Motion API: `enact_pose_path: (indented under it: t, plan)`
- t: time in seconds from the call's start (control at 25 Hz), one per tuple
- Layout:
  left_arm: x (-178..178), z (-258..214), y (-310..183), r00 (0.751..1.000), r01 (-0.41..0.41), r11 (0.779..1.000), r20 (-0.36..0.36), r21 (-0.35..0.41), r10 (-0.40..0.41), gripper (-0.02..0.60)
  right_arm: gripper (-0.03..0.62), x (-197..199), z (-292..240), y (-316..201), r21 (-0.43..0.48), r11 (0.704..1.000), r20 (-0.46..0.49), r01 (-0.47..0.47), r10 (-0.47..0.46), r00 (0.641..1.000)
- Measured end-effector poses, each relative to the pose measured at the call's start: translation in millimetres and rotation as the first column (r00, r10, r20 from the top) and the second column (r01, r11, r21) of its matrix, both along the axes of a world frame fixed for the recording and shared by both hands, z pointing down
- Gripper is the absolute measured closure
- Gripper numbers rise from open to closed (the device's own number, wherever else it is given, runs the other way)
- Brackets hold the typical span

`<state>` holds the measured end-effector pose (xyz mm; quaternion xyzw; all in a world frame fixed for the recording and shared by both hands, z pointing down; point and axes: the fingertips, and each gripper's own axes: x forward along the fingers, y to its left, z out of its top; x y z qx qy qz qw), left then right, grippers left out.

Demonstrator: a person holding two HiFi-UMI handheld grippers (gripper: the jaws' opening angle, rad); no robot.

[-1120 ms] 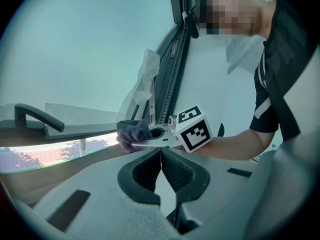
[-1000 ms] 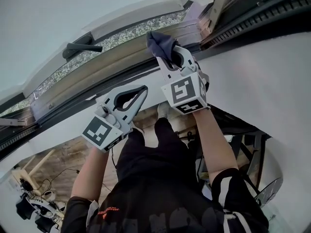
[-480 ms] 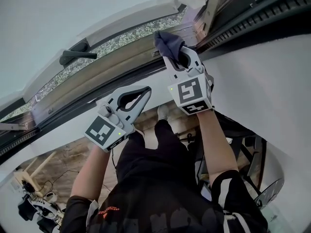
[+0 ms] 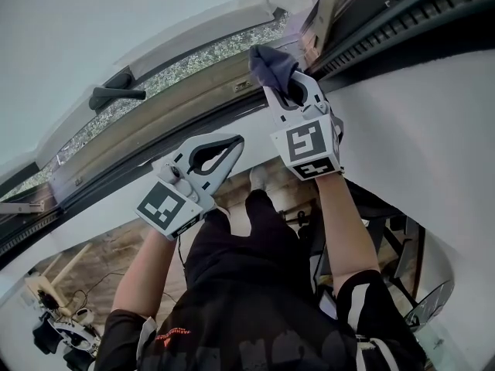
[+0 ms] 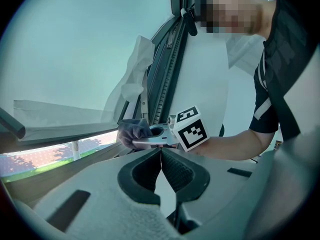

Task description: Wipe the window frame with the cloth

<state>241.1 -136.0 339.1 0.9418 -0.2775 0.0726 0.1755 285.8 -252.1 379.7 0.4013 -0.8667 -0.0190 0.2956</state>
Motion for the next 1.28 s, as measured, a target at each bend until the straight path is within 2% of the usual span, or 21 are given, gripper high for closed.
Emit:
enact_pose_path:
  t: [0.24,0.4,0.64,0.8,0.96,1.12,1.28]
  plan:
    - [-3.1,-2.9,-2.1,1.0,0.008,1.0,0.007,0.005,-0.008,0.56,0.53,0.1,-0.4,-1.0,-0.003,1.0,-0.003,-0.011,0.011,1.0]
    - [-10.6,-5.2,2.4,1.0,0.02,1.0,-0.003,0.009,-0.02,0.56,0.53,1.8,0.9,2.0,-0.009,0.998,0.02,-0.056,0.056,0.998]
    - [-46.5,-11.2,14.1,0.996,0.088,0.996,-0.015,0.017,-0.087,0.56,0.531,-25.6,-20.3,19.1,0.035,0.999,0.081,-0.025,0.022,0.996]
    - [-83.1,-16.5,29.8,0.988,0.15,0.989,-0.035,0.013,-0.149,0.56,0.533,-76.5,-42.4,44.0,0.077,0.995,0.113,0.058,-0.067,0.991]
    - [-136.8,-20.9,53.5,0.972,0.231,0.972,-0.046,0.028,-0.23,0.56,0.533,-147.9,-59.5,78.4,0.127,0.977,0.109,0.174,-0.188,0.976]
    - [-199.5,-23.8,82.7,0.941,0.337,0.941,-0.049,0.036,-0.335,0.56,0.533,-225.4,-62.8,119.7,0.151,0.929,0.034,0.337,-0.345,0.938]
    - [-266.8,-25.8,116.3,0.894,0.447,0.893,-0.042,0.051,-0.446,0.56,0.533,-304.9,-67.5,166.2,0.181,0.866,0.023,0.467,-0.478,0.878]
